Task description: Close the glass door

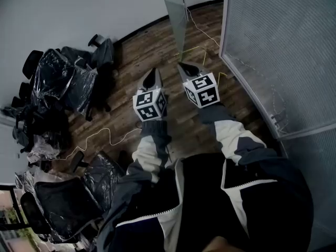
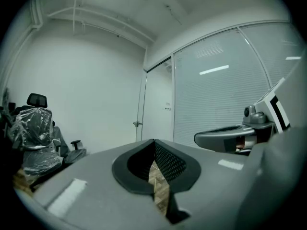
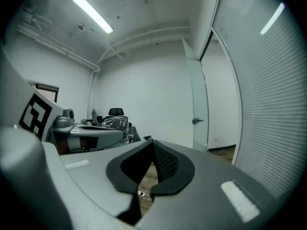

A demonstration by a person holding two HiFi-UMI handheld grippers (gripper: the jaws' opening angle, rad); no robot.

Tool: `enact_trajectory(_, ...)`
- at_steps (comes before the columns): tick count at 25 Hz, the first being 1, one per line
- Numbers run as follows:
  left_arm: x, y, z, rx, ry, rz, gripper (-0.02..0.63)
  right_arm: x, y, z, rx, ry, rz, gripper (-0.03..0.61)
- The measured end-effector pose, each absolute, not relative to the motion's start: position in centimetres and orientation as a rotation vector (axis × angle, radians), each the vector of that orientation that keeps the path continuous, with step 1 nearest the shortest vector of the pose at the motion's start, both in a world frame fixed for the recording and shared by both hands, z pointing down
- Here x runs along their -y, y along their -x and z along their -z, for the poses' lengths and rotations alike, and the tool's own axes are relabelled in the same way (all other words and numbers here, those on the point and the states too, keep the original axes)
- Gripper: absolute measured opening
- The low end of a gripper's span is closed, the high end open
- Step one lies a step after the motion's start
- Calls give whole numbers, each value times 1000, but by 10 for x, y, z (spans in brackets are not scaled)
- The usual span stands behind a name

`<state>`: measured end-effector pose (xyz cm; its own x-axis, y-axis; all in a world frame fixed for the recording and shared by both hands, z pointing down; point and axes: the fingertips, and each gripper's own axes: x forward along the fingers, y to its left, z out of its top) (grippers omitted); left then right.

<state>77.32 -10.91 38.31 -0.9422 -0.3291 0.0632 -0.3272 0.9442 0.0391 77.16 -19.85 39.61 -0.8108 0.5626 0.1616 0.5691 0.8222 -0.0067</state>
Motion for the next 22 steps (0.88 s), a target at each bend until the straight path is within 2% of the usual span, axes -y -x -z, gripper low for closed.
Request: enact_trajectory(22,166,-791,-388,3025,-392,119,1,243,-789,-402,2782,1150,96,5)
